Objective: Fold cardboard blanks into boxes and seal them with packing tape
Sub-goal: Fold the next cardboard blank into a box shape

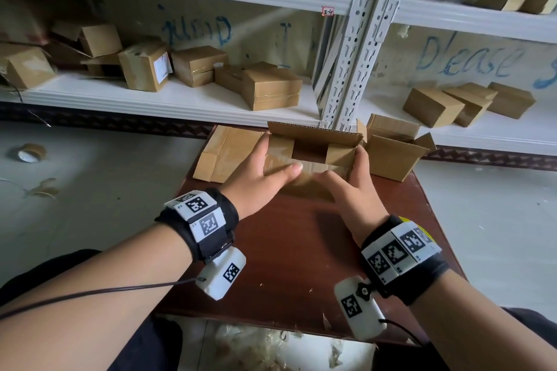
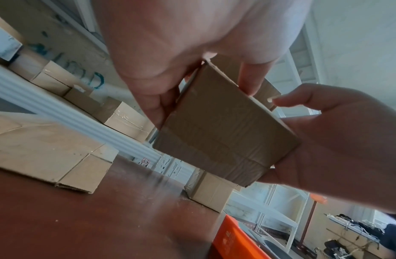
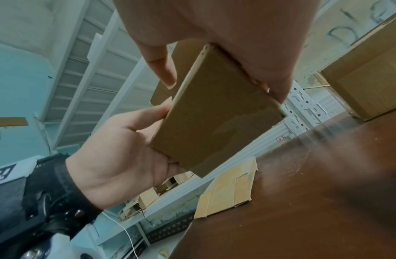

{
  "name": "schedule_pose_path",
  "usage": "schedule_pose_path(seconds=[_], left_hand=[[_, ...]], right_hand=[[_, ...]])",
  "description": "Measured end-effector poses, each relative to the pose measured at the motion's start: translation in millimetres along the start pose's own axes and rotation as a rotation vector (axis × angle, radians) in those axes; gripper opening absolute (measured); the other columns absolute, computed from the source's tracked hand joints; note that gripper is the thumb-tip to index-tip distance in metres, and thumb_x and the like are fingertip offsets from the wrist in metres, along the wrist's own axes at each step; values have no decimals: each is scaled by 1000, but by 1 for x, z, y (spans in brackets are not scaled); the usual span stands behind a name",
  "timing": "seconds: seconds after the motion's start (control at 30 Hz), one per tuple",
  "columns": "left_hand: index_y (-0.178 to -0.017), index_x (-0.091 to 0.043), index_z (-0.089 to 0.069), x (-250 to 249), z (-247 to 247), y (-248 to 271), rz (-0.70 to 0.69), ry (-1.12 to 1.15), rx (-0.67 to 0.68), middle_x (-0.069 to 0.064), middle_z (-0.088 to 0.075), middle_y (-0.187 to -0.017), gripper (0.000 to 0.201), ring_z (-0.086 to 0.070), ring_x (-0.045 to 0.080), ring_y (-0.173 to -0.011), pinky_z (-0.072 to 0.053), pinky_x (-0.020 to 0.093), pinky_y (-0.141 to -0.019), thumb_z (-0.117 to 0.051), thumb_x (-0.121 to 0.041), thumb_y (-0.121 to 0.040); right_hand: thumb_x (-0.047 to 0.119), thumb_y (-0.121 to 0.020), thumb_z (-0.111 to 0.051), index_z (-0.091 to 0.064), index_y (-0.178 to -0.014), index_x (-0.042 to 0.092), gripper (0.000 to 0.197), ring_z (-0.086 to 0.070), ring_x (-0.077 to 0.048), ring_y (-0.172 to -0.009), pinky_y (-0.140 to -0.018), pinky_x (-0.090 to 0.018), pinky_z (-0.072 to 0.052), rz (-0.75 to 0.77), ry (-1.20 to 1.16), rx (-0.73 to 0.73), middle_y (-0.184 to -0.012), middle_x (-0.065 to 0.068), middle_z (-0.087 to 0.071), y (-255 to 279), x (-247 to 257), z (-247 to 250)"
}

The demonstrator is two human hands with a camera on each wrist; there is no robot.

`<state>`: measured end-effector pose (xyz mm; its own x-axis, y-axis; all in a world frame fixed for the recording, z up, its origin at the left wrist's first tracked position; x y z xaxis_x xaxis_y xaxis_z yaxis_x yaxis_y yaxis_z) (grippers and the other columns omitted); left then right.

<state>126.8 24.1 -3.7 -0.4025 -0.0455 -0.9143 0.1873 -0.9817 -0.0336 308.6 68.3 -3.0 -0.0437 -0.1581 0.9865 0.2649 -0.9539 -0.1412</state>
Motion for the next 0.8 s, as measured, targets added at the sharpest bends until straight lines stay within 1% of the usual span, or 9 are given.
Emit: schedule_pose_path(seconds=[0.17, 0.3, 0.37, 0.43, 0.5, 0.57, 0.67, 0.73, 0.8], left_hand=[[-166, -30, -10, 0, 2, -1, -11, -54, -45, -14, -16, -171, 91, -17, 6, -156, -16, 20, -112, -59, -61, -96], [-166, -31, -11, 0, 2, -2, -8, -44, -48, -14, -16, -171, 91, -18, 4, -155, -16, 20, -113, -59, -62, -96], [-166, -29, -11, -1, 2, -1, -22, -55, -49, -13, -17, -171, 95, -18, 3, -154, -17, 20, -113, -62, -64, -93], [-166, -27, -10, -5, 2, 1, -49, -56, -46, -15, -19, -169, 99, -18, -4, -150, -17, 18, -113, -64, -64, -92], [-166, -25, -10, -10, 4, 4, -77, -24, -33, -21, -19, -165, 97, -18, -13, -140, -17, 12, -110, -65, -59, -94], [-166, -22, -10, -15, 5, 6, -106, 21, -20, -17, -15, -168, 89, -15, -19, -137, -15, 7, -110, -62, -51, -99], [-166, -19, -12, -18, 6, 7, -126, 60, -17, -11, -13, -171, 80, -13, -18, -140, -12, 10, -115, -60, -35, -103], [-166, -21, -13, -16, 4, 7, -108, 50, -24, -13, -14, -171, 79, -13, -17, -141, -12, 12, -115, -60, -30, -103], [-166, -24, -14, -13, 3, 6, -86, 27, -53, -19, -18, -168, 77, -13, -18, -138, -12, 12, -113, -59, -29, -103]], right_hand=[[27, -79, -74, -43, -145, 27, 73, -69, -22, -118, -111, -53, -50, -14, -1, -14, -120, -2, -74, -2, -3, 1], [31, -76, -73, -45, -142, 28, 72, -68, -17, -111, -108, -51, -52, -28, 34, -31, -112, 3, -71, -2, -3, 1], [37, -73, -69, -46, -140, 31, 71, -67, -22, -114, -109, -54, -51, -26, 49, -55, -115, -1, -71, -2, -2, 2], [38, -73, -64, -47, -137, 30, 67, -65, -27, -115, -110, -58, -48, -19, 42, -82, -115, -3, -70, -1, 1, 3], [35, -74, -60, -49, -137, 26, 64, -63, -23, -107, -111, -58, -47, 7, 9, -109, -110, 1, -66, 0, 7, 6], [37, -72, -58, -45, -146, 23, 77, -57, -17, -106, -109, -49, -47, 18, -46, -131, -110, 5, -63, 0, 11, 9], [38, -67, -56, -41, -151, 18, 87, -53, -16, -97, -98, -44, -45, 1, -113, -139, -97, 9, -60, 0, 12, 11], [33, -69, -56, -43, -149, 24, 81, -56, -15, -99, -105, -50, -48, -3, -98, -132, -101, 8, -63, 3, 13, 8], [29, -74, -56, -43, -148, 33, 75, -59, -13, -106, -114, -49, -44, 6, -56, -135, -115, 6, -66, 6, 12, 5]])
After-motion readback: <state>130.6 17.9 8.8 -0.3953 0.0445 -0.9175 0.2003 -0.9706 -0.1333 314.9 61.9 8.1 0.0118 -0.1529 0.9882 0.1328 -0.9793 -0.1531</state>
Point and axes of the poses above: each hand's wrist, its own y-axis away from the middle knuckle, its own z-axis out of the back of the hand, x = y × z, the point moved 7 cm from there along -y, towards the middle knuckle
